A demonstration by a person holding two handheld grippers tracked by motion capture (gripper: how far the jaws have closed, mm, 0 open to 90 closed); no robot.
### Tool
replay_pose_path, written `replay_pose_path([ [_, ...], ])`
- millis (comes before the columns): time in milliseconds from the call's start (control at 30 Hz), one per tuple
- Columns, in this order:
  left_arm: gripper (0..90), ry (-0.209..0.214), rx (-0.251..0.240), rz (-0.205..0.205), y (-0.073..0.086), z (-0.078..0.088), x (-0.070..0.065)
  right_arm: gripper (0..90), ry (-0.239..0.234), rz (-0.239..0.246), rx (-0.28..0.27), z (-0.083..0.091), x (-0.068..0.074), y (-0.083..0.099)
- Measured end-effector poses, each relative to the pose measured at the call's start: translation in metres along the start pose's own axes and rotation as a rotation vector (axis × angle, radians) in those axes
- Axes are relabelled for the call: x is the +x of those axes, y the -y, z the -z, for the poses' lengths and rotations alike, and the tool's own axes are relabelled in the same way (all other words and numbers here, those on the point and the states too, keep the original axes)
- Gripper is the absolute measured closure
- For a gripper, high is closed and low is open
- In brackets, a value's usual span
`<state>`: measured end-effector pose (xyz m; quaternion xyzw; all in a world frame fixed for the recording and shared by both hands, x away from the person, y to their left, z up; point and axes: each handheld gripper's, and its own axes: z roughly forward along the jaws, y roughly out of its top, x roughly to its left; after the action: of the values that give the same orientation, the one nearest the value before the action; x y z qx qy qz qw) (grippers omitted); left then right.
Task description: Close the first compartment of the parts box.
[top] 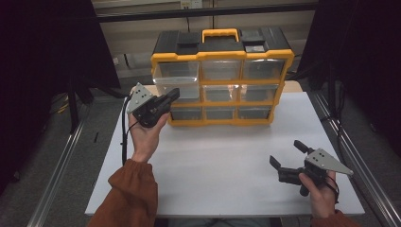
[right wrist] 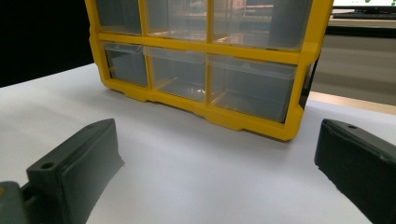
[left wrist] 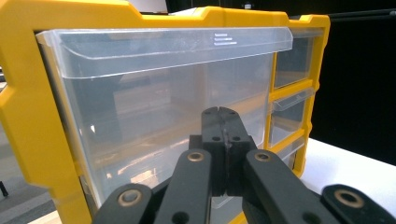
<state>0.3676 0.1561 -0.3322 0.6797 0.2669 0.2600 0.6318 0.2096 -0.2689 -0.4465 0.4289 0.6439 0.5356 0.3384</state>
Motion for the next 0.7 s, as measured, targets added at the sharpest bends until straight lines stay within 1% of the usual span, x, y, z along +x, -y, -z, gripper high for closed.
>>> replay_pose_path([
  [200, 90.0, -0.007, 0.008, -0.004, 0.001, -0.0017, 0.0013, 0.0, 0.0, 0.0, 0.0, 0.0, 0.0, 0.0],
  [333, 90.0, -0.01, 0.001, 0.003, 0.0008, -0.0028, 0.0022, 0.0, 0.001, 0.0, 0.001, 0.0, 0.0001, 0.0],
  [467, 90.0, -0.008, 0.005, -0.003, 0.0009, -0.0032, 0.0037, 0.0, -0.001, 0.0, 0.003, 0.0001, -0.0001, 0.0],
  [567, 90.0, -0.013, 0.007, 0.0, 0.0009, -0.0041, 0.0038, 0.0, 0.0, 0.001, -0.001, 0.0, -0.0001, 0.0],
  [600, 90.0, -0.016, 0.013, -0.009, 0.0005, -0.0048, 0.0049, 0.0, 0.0, 0.001, -0.001, 0.0, 0.0, 0.0],
  [700, 90.0, -0.014, 0.009, -0.002, 0.0008, -0.0061, 0.005, 0.0, 0.0, 0.001, -0.001, 0.0, 0.0001, -0.0001],
])
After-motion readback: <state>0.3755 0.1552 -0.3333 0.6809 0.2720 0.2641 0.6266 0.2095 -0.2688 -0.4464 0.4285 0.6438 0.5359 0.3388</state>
